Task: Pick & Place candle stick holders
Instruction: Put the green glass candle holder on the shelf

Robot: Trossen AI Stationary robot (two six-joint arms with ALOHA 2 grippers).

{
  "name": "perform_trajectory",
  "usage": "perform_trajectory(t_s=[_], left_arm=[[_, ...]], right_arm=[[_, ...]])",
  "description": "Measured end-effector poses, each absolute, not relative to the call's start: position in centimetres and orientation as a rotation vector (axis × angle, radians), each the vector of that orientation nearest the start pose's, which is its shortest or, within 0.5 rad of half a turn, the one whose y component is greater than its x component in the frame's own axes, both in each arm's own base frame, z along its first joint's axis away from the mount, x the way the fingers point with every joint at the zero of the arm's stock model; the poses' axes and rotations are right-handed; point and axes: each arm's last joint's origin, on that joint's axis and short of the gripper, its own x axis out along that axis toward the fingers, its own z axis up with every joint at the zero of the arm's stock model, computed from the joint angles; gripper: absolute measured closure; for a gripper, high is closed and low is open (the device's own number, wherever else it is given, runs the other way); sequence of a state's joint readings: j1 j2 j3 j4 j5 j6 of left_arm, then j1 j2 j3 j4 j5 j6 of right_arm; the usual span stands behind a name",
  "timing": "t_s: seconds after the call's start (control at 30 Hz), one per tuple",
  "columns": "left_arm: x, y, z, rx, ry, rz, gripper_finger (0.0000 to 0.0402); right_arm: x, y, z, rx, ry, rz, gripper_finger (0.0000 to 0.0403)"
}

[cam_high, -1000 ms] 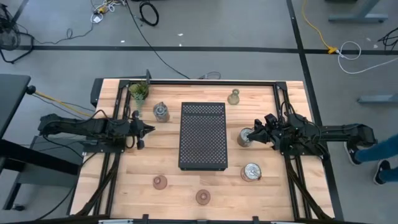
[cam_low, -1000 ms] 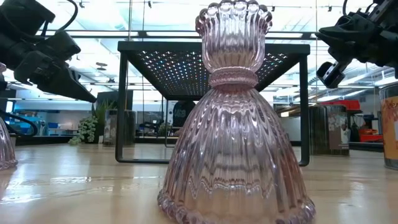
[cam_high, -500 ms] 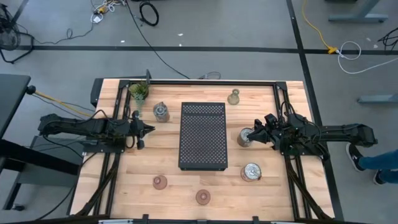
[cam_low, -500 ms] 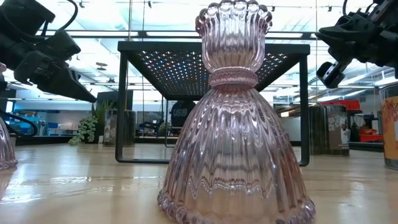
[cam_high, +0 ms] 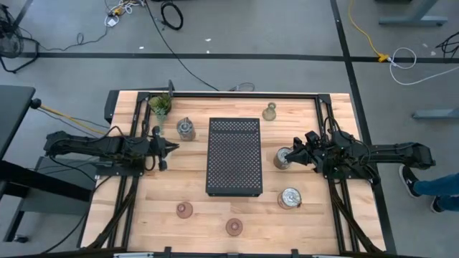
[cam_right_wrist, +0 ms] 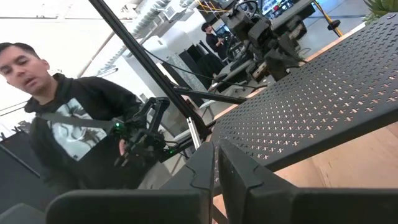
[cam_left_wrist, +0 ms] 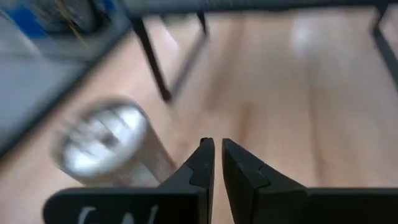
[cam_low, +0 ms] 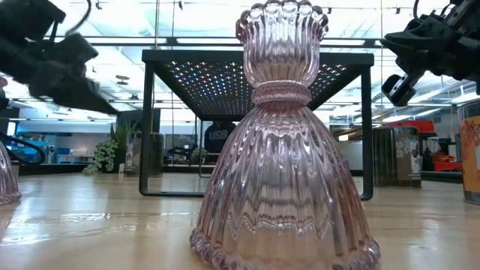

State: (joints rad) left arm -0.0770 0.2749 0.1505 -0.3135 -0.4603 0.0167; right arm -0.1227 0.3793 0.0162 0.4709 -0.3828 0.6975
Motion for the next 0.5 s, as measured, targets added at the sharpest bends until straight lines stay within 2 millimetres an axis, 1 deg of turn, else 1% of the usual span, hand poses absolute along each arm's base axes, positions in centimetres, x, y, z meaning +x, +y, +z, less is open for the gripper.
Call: perform_trajectory(t_s=[0.07, 0.2, 0.33, 0.5], left_arm=[[10.4, 0.7, 17.1, 0.164, 0.362, 0.421, 0.0365], [10.8, 0.6, 18.6, 0.120, 0.210, 0.423, 0.0365], [10.9, 0.6, 18.9, 0.109, 0.171, 0.406, 0.0365], [10.9, 0.6, 18.9, 0.124, 0.183, 0.414, 0.0365]], right_arm=[[12.0, -0.4, 18.1, 0.666, -0.010, 0.285, 0.0378], [12.0, -0.4, 18.1, 0.666, -0.010, 0.285, 0.0378], [12.0, -0.4, 18.1, 0.666, -0.010, 0.285, 0.0378], [12.0, -0.4, 18.1, 0.666, -0.010, 0.285, 0.0378]])
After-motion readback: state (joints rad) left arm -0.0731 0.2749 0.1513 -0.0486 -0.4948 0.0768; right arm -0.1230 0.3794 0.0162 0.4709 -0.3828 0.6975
